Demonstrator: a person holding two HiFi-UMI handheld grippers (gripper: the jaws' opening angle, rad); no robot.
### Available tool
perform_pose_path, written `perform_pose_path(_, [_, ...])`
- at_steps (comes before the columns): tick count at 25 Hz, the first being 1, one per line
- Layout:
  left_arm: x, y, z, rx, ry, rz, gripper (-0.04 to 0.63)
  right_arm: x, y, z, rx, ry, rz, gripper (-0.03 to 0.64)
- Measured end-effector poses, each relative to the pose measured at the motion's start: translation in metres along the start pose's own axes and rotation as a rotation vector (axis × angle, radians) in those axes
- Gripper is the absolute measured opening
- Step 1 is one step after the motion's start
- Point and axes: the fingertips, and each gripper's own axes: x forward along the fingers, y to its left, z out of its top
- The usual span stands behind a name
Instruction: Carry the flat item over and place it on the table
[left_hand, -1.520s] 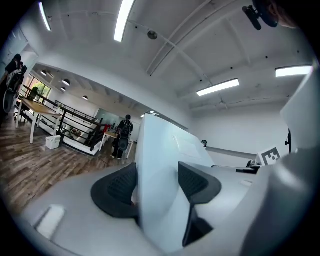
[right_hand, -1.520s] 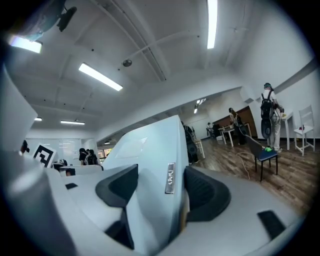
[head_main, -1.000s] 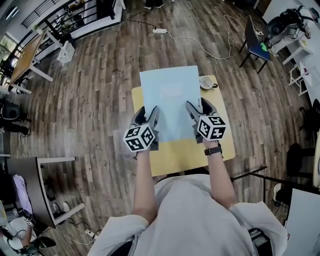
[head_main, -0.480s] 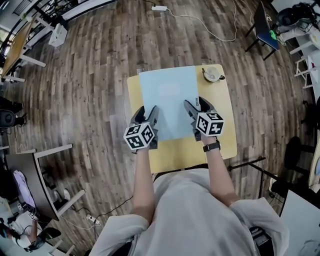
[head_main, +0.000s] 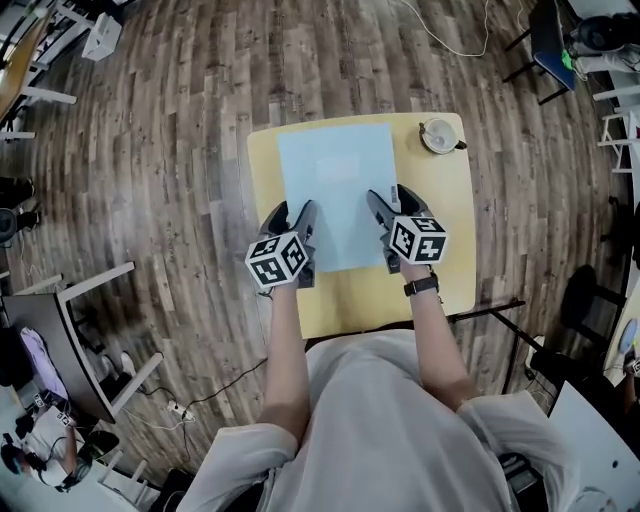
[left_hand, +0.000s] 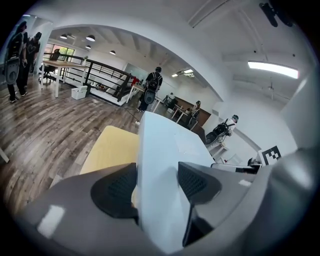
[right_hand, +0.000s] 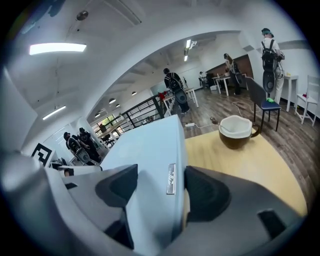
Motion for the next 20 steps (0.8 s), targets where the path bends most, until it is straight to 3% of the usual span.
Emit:
perform_pose_path(12, [0.036,0.020,-0.044,-0.051,0.124,0.069,0.267,0.030,-0.031,-0.047,0.061,0.121,-0.064,0.285])
perform_pose_path(20, [0.039,0.023,-0.045,-0.024,0.077,0.063,0.267,0.034,-0.034,-0.052,0.060,0.086,-0.063,0.285])
